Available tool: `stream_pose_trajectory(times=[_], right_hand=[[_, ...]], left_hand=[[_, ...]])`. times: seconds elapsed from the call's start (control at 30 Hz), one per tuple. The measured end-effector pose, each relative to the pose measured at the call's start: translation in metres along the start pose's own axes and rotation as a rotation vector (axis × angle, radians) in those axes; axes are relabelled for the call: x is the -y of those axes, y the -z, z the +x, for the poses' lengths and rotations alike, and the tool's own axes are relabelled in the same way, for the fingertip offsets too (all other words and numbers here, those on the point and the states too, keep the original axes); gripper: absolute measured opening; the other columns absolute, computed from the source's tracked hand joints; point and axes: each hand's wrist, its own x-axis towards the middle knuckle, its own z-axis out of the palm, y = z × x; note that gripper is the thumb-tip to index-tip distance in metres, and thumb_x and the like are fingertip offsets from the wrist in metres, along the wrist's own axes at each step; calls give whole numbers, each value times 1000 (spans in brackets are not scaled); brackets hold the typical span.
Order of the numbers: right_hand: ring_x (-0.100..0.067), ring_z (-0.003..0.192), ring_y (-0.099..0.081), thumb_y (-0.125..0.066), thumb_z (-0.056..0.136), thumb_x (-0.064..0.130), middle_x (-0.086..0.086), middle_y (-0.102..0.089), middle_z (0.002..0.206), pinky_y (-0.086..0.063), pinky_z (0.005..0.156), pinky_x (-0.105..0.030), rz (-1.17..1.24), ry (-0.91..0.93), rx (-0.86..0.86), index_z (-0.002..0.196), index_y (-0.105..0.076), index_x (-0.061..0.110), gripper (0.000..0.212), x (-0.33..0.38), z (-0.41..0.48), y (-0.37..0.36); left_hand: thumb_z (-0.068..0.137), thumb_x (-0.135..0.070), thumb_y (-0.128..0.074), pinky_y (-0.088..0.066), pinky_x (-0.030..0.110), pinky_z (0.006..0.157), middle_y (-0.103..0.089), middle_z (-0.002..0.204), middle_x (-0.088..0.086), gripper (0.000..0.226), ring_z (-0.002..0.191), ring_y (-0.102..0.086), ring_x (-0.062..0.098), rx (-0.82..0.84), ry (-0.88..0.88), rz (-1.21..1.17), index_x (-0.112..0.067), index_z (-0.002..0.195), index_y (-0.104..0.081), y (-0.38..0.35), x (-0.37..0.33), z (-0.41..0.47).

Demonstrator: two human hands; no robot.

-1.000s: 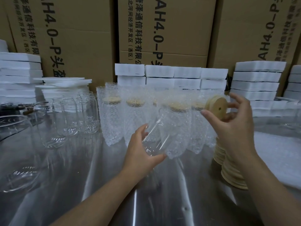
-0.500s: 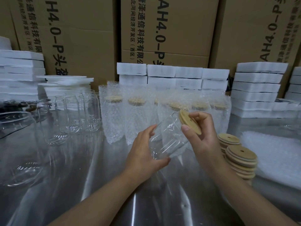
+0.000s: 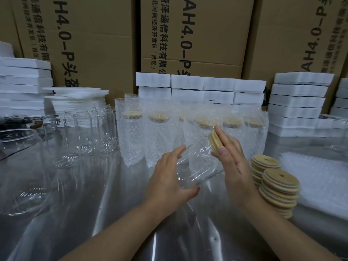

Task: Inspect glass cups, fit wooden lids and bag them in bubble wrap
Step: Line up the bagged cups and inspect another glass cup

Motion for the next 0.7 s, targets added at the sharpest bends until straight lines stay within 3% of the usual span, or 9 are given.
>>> stream_pose_trajectory(times=[0.2, 0.33, 0.43, 0.6, 0.7], right_hand=[[-4, 124, -47, -39, 79, 62, 16, -46, 129, -41, 108, -40, -24, -19, -2, 129, -41, 50, 52, -4, -2, -1], [-13, 119, -52, -39, 77, 64, 18, -46, 125, -42, 103, -29, -34, -33, -4, 125, -42, 54, 49, -4, -2, -1], [-15, 117, -53, -39, 77, 64, 17, -47, 124, -42, 100, -26, -37, -34, -7, 124, -42, 55, 48, -5, -2, 0], [-14, 115, -53, -41, 78, 61, 12, -49, 123, -44, 102, -35, -27, -16, -17, 125, -44, 52, 47, -7, -1, -2], [-12, 115, -52, -42, 79, 58, 6, -50, 123, -44, 102, -40, -29, -6, -27, 126, -47, 47, 48, -8, -1, -2]], left_hand=[[62, -39, -86, -29, 5, 90, -38, 124, -24, 101, 124, -37, -3, 15, 5, 25, -46, 143, -26, -1, 2, -2], [61, -41, -85, -37, 21, 99, -38, 123, -25, 102, 125, -38, -2, 31, 6, 36, -45, 144, -26, -1, 0, -2], [61, -43, -85, -38, 24, 100, -37, 121, -26, 102, 125, -38, -1, 41, 1, 48, -46, 144, -25, -2, 0, -2], [61, -44, -84, -35, 20, 96, -33, 115, -33, 100, 123, -38, -2, 40, -9, 45, -49, 141, -24, -2, 1, -3], [61, -42, -85, -30, 9, 91, -33, 116, -36, 97, 122, -37, -3, 30, -14, 32, -59, 131, -20, -3, 2, -3]])
